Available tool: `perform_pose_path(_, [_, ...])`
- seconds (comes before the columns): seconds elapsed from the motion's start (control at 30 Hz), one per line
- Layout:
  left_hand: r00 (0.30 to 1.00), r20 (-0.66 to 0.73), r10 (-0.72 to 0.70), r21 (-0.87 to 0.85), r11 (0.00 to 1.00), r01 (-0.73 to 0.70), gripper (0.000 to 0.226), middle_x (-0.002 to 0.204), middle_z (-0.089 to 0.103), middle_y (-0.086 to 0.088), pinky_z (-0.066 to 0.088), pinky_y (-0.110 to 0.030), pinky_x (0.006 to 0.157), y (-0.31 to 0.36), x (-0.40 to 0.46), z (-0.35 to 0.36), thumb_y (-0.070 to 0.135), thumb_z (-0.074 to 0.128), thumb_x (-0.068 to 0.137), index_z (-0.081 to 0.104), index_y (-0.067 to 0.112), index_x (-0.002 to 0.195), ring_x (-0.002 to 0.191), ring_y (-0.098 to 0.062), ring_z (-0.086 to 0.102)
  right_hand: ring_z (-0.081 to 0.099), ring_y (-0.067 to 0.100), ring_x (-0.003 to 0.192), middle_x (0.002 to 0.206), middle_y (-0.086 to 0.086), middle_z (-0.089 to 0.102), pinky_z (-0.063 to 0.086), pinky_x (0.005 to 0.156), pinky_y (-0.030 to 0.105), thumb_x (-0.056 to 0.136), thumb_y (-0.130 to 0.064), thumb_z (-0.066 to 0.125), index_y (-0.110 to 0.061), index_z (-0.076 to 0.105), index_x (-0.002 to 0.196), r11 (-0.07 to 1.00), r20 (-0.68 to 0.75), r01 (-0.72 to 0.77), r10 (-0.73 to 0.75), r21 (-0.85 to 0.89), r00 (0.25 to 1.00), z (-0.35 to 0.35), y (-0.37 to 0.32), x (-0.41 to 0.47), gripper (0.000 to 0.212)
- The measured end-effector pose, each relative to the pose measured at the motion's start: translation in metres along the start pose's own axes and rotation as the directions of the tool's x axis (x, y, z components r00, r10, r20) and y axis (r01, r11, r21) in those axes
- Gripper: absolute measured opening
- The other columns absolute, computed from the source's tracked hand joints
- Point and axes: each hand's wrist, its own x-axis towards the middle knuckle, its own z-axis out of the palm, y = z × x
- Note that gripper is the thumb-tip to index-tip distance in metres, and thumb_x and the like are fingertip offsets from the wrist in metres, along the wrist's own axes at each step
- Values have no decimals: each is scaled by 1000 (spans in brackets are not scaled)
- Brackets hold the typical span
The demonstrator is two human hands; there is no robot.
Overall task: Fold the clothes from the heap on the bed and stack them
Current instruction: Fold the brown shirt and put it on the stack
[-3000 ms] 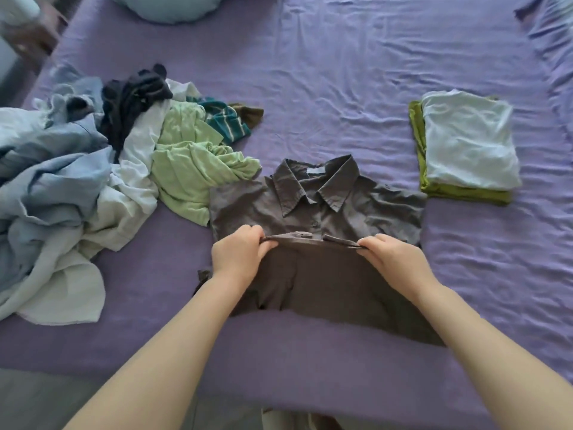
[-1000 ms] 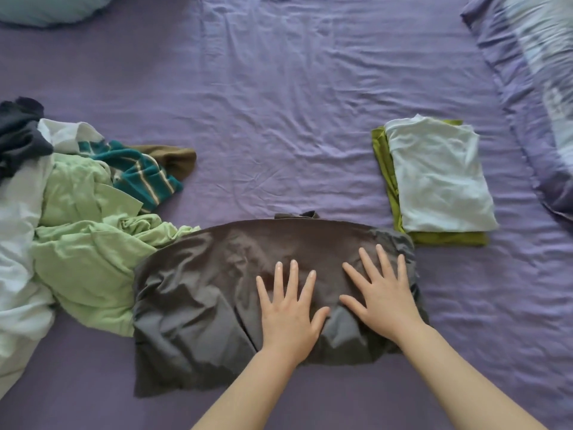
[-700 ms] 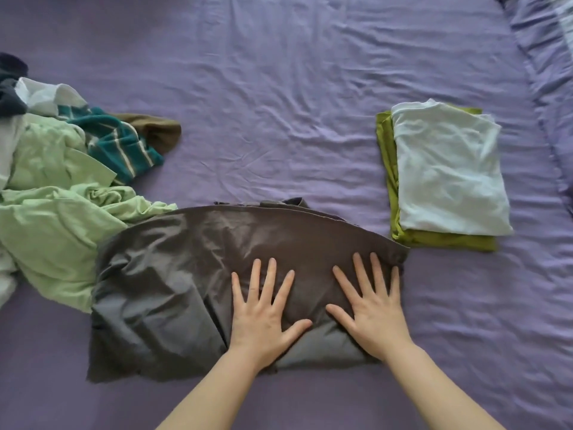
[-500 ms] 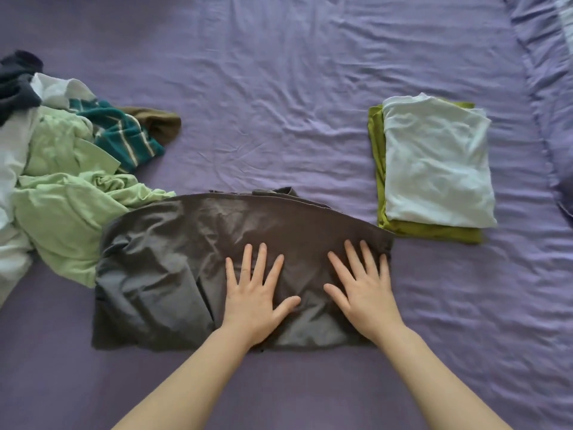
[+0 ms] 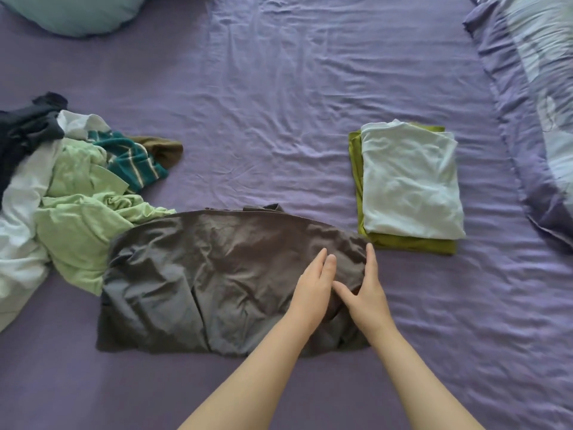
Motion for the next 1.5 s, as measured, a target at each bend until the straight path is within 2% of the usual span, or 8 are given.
perform_pose_path(0.3, [997,-29,74,-554,829,-78,53,127,64,-1,47,-31,96,38,-41,-88,54,56,85,59,23,128,120,-15,58,44,0,129,143,-10,48,38,107,24,90,-30,48,-35,44,136,848,457,-165,-98,503,884,45,-102,-28,47])
perform_pose_path(0.43, [989,-150,2,-533,842,-82,29,111,71,-7,54,-28,80,33,-58,-167,35,70,84,69,19,108,103,-18,67,46,9,129,145,-9,45,43,103,37,85,-46,33,-29,34,144,757,655,-336,-155,560,740,86,-138,-37,62])
perform_pose_path(0.67, [905,-425,15,-283,948,-148,26,97,74,-1,53,-26,83,-2,-71,-274,7,73,80,67,17,103,95,-17,69,42,5,130,144,-17,37,38,106,37,82,-44,36,-38,31,140,797,661,-315,-135,515,738,195,-178,-59,58])
perform_pose_path(0.8, [878,-477,35,-178,975,-136,26,104,71,-6,52,-37,92,-22,-63,-316,3,69,84,64,13,107,99,-21,67,31,3,137,148,-15,32,23,115,23,99,-23,42,-36,33,139,973,425,90,-175,213,888,226,-180,-57,42])
perform_pose_path(0.9, [889,-453,59,-106,987,-120,20,103,71,-2,52,-39,93,-36,-56,-340,8,68,86,65,18,103,99,-17,66,-2,10,146,156,-13,11,6,117,27,99,-35,42,-34,24,147,787,424,495,-332,-368,843,238,-161,-48,52])
perform_pose_path(1.13, [779,-620,94,397,894,208,43,109,59,-4,39,-32,87,-74,-46,-355,41,71,81,63,16,115,107,-25,51,-20,27,144,160,3,-7,-4,115,52,94,-57,36,-39,8,149,468,381,405,-151,-785,912,265,-131,-25,65])
perform_pose_path(1.3, [846,-381,-373,-281,918,278,77,130,57,-5,44,-40,103,-84,-41,-351,52,72,77,46,9,136,117,-24,55,-4,24,146,160,5,-1,11,115,48,93,-45,50,-29,9,151,774,91,68,-14,-630,996,243,-111,-22,73])
perform_pose_path(1.5, [904,-280,-323,-300,924,237,75,126,61,-4,44,-41,104,-84,-42,-350,51,77,73,51,11,131,114,-21,59,21,20,143,157,5,19,22,109,27,92,-31,59,-20,1,152,963,59,-134,152,-234,987,232,-96,-30,84])
